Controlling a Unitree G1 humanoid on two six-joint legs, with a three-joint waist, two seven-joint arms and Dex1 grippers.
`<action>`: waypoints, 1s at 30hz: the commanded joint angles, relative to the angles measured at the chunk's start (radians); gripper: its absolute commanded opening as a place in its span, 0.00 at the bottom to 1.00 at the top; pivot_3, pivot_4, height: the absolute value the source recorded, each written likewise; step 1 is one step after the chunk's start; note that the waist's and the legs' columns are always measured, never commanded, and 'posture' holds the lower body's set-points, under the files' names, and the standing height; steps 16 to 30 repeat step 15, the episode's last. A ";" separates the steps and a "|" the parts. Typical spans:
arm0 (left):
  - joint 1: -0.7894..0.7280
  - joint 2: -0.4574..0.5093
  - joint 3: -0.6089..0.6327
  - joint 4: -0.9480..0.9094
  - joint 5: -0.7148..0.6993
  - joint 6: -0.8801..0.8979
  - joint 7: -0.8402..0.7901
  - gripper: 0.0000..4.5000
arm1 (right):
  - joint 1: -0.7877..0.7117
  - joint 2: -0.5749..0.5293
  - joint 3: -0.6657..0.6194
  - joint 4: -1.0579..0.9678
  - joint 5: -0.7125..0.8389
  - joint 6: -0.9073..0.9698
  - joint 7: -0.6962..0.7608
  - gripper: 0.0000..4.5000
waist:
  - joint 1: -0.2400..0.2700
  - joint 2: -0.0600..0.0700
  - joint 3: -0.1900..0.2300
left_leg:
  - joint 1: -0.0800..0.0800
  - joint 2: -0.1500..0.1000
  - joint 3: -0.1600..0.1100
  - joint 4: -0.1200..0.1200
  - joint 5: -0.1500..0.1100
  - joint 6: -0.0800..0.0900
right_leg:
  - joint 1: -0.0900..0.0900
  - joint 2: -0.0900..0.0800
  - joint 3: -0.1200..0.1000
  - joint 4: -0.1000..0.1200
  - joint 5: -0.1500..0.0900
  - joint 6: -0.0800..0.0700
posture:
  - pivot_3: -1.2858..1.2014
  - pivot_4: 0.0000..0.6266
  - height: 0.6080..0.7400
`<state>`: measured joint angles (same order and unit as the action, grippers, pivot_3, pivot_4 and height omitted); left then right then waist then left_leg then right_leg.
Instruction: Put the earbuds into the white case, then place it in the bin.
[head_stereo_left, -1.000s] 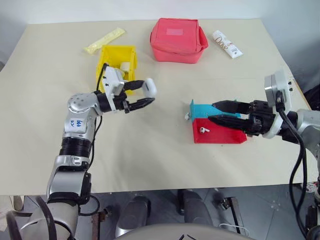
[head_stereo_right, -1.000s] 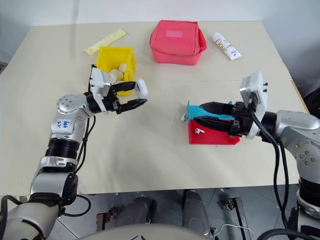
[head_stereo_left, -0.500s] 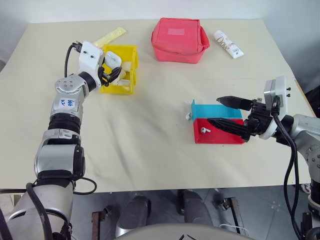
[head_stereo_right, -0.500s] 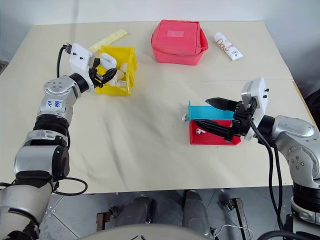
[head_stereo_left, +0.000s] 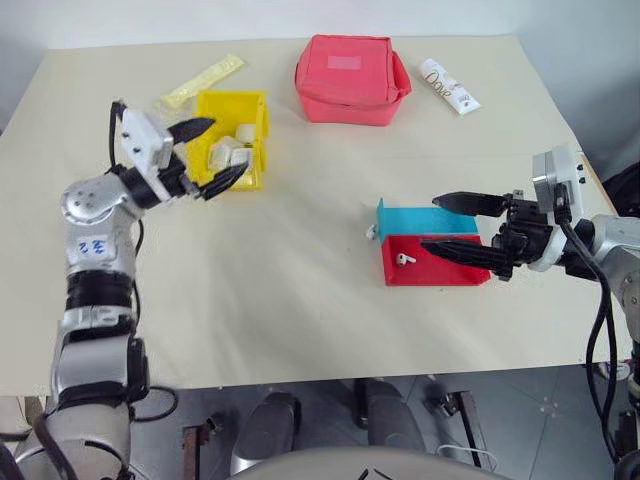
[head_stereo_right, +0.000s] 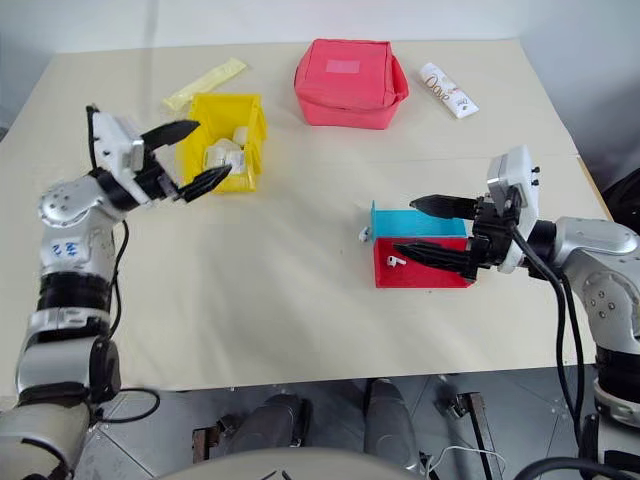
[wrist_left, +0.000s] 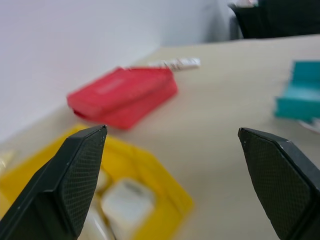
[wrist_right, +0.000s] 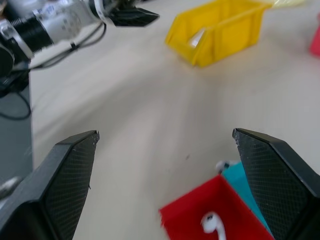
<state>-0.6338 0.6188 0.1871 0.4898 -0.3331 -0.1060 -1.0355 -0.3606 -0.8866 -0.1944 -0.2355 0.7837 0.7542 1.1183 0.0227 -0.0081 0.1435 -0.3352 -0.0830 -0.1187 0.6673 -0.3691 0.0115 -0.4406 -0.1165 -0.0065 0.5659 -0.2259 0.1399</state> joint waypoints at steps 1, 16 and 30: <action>0.099 0.044 0.040 -0.181 -0.080 0.068 -0.043 1.00 | -0.018 -0.033 0.009 0.067 -0.041 -0.053 0.068 1.00 | 0.002 0.000 0.000 | 0.000 0.000 0.000 0.000 0.000 0.000 | 0.000 0.000 0.000 0.000 0.000 0.000 | 0.52 0.24 1.00; 0.258 0.089 0.076 -0.185 -0.143 0.092 -0.180 1.00 | -0.038 -0.079 0.058 0.468 -0.247 -0.370 0.341 1.00 | 0.003 0.002 0.001 | 0.001 0.000 0.000 0.001 -0.001 0.000 | 0.002 0.000 -0.001 0.000 0.000 -0.001 | 0.52 0.24 1.00; 0.258 0.089 0.076 -0.185 -0.143 0.092 -0.180 1.00 | -0.038 -0.079 0.058 0.468 -0.247 -0.370 0.341 1.00 | 0.003 0.002 0.001 | 0.001 0.000 0.000 0.001 -0.001 0.000 | 0.002 0.000 -0.001 0.000 0.000 -0.001 | 0.52 0.24 1.00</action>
